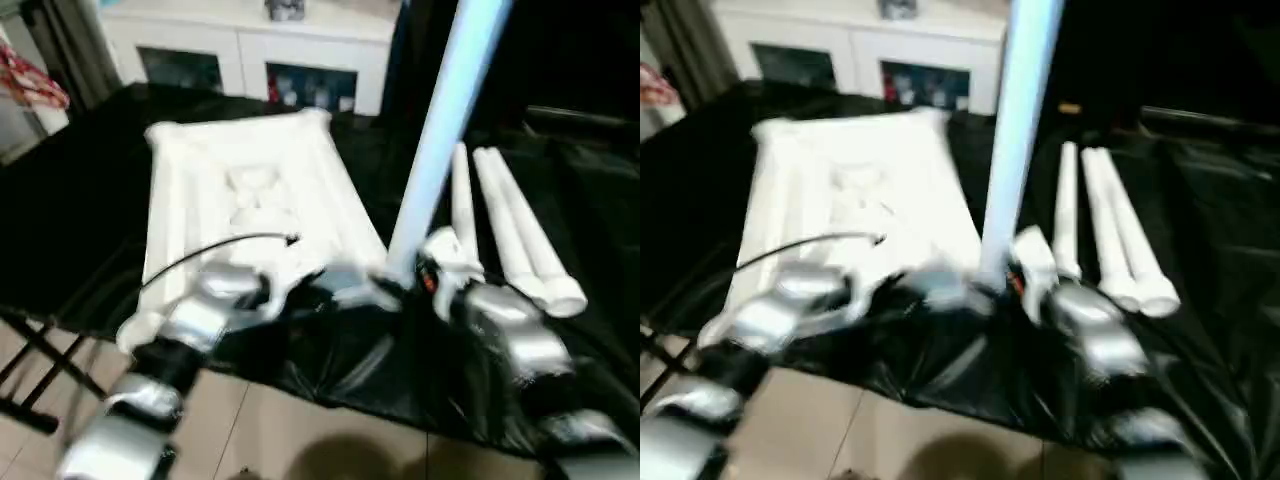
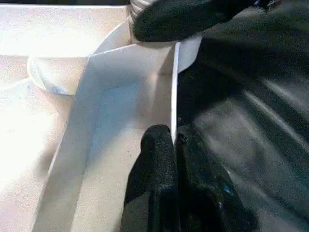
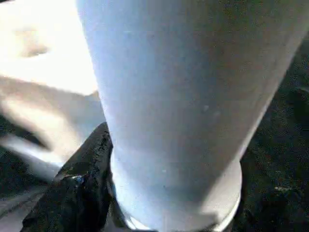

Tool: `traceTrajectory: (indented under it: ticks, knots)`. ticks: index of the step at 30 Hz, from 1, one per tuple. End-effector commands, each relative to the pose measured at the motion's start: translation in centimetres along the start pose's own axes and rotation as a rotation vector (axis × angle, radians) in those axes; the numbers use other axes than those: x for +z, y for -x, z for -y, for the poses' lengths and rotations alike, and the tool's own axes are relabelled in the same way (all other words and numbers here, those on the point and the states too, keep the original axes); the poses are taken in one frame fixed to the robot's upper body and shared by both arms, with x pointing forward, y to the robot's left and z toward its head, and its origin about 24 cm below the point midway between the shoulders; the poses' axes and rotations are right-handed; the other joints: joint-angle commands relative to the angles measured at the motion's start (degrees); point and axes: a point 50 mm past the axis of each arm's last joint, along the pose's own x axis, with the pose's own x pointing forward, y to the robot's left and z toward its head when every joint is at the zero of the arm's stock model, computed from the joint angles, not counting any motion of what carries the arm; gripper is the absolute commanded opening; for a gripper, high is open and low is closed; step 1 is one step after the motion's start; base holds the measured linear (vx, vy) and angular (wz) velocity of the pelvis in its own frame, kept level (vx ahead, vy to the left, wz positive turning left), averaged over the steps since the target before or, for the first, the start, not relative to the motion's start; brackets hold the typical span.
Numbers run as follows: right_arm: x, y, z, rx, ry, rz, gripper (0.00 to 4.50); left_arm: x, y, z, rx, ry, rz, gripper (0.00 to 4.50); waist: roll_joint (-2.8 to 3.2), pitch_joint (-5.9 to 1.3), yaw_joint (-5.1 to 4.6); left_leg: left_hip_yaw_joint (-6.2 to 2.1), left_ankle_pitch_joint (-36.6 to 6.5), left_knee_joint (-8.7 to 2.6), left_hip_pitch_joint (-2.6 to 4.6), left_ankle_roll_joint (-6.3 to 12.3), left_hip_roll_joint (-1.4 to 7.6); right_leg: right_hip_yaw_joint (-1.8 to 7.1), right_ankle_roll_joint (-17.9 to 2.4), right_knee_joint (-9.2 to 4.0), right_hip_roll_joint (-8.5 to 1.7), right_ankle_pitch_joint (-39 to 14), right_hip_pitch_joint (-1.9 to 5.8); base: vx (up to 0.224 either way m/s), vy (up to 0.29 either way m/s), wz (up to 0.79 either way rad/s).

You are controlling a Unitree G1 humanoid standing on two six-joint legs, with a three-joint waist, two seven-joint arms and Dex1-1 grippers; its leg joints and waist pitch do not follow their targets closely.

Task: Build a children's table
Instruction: Rotate leg to tighten

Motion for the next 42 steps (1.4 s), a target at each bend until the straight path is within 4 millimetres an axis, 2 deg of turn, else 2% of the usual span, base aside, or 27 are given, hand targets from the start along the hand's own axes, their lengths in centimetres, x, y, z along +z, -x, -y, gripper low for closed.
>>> traceTrajectory:
  ticks: [1, 2, 3, 6, 8, 9, 11, 14, 16, 18, 19, 23, 27, 32, 36, 42]
  knots:
    - [-2.5, -0.8, -1.8, 0.015, -0.050, -0.107, 2.76, 1.5, -0.4, -0.7, 0.116, 0.033, 0.069, 0.00, -0.97, -2.55, -0.03, -1.15, -11.9, -4.31, 0.66, 1.41, 3.11, 2.62, -10.2, -5.30, -5.23, -16.4, 1.70, 0.000, 0.000, 0.00]
    - [-2.4, -1.3, -2.4, -0.005, -0.059, -0.099, 2.76, 1.8, -0.8, -0.6, 0.140, 0.037, 0.071, 0.00, -1.06, -2.70, 0.15, -1.07, -10.9, -4.21, 0.57, 1.77, 3.09, 2.61, -10.2, -5.20, -5.22, -14.6, 1.79, 0.000, 0.000, 0.00]
    - [-2.3, -1.9, -3.0, -0.015, -0.065, -0.087, 3.32, 2.1, -1.3, -0.4, 0.154, 0.036, 0.075, 0.00, -0.91, -2.75, 0.16, -1.11, -9.9, -4.21, 0.44, 1.96, 3.10, 2.61, -10.4, -4.96, -5.21, -12.6, 1.84, 0.000, 0.000, 0.00]
    - [-1.9, -2.8, -4.5, 0.025, -0.061, -0.048, 3.55, 2.4, -2.1, 0.6, 0.115, 0.012, 0.082, 0.00, -0.83, -2.84, 0.28, -0.99, -8.9, -4.04, 0.37, 2.54, 3.04, 2.56, -11.1, -4.71, -5.13, -9.2, 1.90, 0.000, 0.000, 0.00]
    - [-1.7, -2.8, -4.5, 0.039, -0.060, -0.036, 3.81, 2.3, -2.1, 0.8, 0.089, 0.000, 0.082, 0.00, -0.85, -2.88, 0.30, -1.00, -8.9, -4.05, 0.39, 2.97, 3.03, 2.53, -11.3, -4.65, -5.10, -8.2, 2.00, 0.000, 0.000, 0.00]
    - [-1.7, -2.8, -4.5, 0.041, -0.058, -0.034, 3.90, 2.3, -2.0, 0.9, 0.083, -0.002, 0.082, 0.00, -0.68, -2.83, 0.30, -1.01, -9.1, -4.06, 0.40, 3.02, 3.06, 2.57, -11.4, -4.66, -5.15, -8.2, 1.95, 0.000, 0.000, 0.00]
    - [-1.4, -2.5, -4.2, 0.059, -0.036, -0.018, 4.02, 2.0, -1.8, 1.0, 0.045, -0.013, 0.084, 0.00, -0.71, -2.73, 0.22, -1.03, -10.5, -4.20, 0.45, 2.98, 3.11, 2.55, -11.5, -4.83, -5.14, -9.6, 1.95, 0.000, 0.000, 0.00]
    - [-1.0, -1.8, -3.6, 0.130, -0.008, -0.002, 4.02, 1.6, -1.1, 1.1, -0.022, -0.037, 0.080, 0.00, -0.41, -2.74, 0.22, -1.12, -11.0, -4.25, 0.39, 3.11, 3.10, 2.62, -11.2, -4.97, -5.24, -10.4, 2.05, 0.000, 0.000, 0.00]
    - [-0.9, -1.0, -3.2, 0.215, 0.027, 0.001, 4.02, 1.1, -0.4, 1.2, -0.083, -0.053, 0.065, 0.00, -0.63, -2.93, 0.13, -1.01, -9.6, -4.08, 0.32, 3.67, 3.10, 2.64, -11.6, -4.66, -5.08, -7.3, 2.20, 0.000, 0.000, 0.00]
    - [-0.9, -0.4, -2.9, 0.280, 0.055, -0.004, 4.02, 0.8, 0.1, 1.3, -0.130, -0.060, 0.052, 0.00, -0.51, -2.99, 0.30, -0.99, -7.7, -3.83, 0.07, 5.14, 3.19, 2.54, -12.6, -4.18, -5.00, -2.7, 2.37, 0.000, 0.000, 0.00]
    - [-0.9, 0.5, -2.5, 0.343, 0.081, -0.015, 4.02, 0.4, 0.5, 1.3, -0.172, -0.059, 0.041, 0.00, -0.44, -3.08, 0.33, -0.91, -7.5, -3.75, 0.30, 5.46, 3.17, 2.43, -13.2, -4.05, -4.85, -1.8, 2.32, 0.000, 0.000, 0.00]
    - [-0.9, 2.0, -1.8, 0.449, 0.120, -0.045, 4.02, -0.2, 1.6, 1.1, -0.246, -0.080, 0.011, 0.00, -0.22, -3.21, 0.91, -0.79, -6.5, -3.57, 0.45, 6.15, 3.47, 2.26, -14.6, -3.65, -4.68, 1.3, 2.24, 0.000, 0.000, 0.00]
    - [-0.9, 3.3, -1.4, 0.549, 0.152, -0.085, 4.02, -0.5, 2.6, 1.1, -0.316, -0.089, 0.001, 0.00, -0.38, -3.10, 1.08, -0.79, -7.5, -3.62, 0.40, 5.93, 3.50, 2.20, -14.9, -3.66, -4.82, 0.4, 2.36, 0.000, 0.000, 0.00]
    - [-0.7, 4.2, -1.1, 0.623, 0.169, -0.117, 4.02, -0.8, 3.4, 1.1, -0.377, -0.092, -0.018, 0.00, -0.42, -2.95, 1.33, -0.80, -8.7, -3.77, 0.46, 5.38, 3.54, 2.23, -14.5, -3.93, -4.89, -2.8, 2.26, 0.000, 0.000, 0.00]
    - [-0.5, 4.5, -1.1, 0.661, 0.177, -0.136, 3.67, -1.1, 3.8, 1.1, -0.410, -0.093, -0.032, 0.00, -0.38, -3.03, 1.40, -0.87, -8.5, -3.79, 0.55, 4.96, 3.65, 2.25, -14.6, -3.85, -4.95, -2.7, 2.20, 0.000, 0.000, 0.00]
    - [-0.7, 4.5, -1.6, 0.684, 0.171, -0.146, 3.17, -1.2, 4.0, 0.9, -0.389, -0.096, -0.034, 0.00, -0.44, -3.14, 1.69, -0.80, -6.8, -3.59, 0.55, 5.40, 3.57, 2.25, -14.8, -3.59, -4.90, -0.4, 2.22, 0.000, 0.000, 0.00]
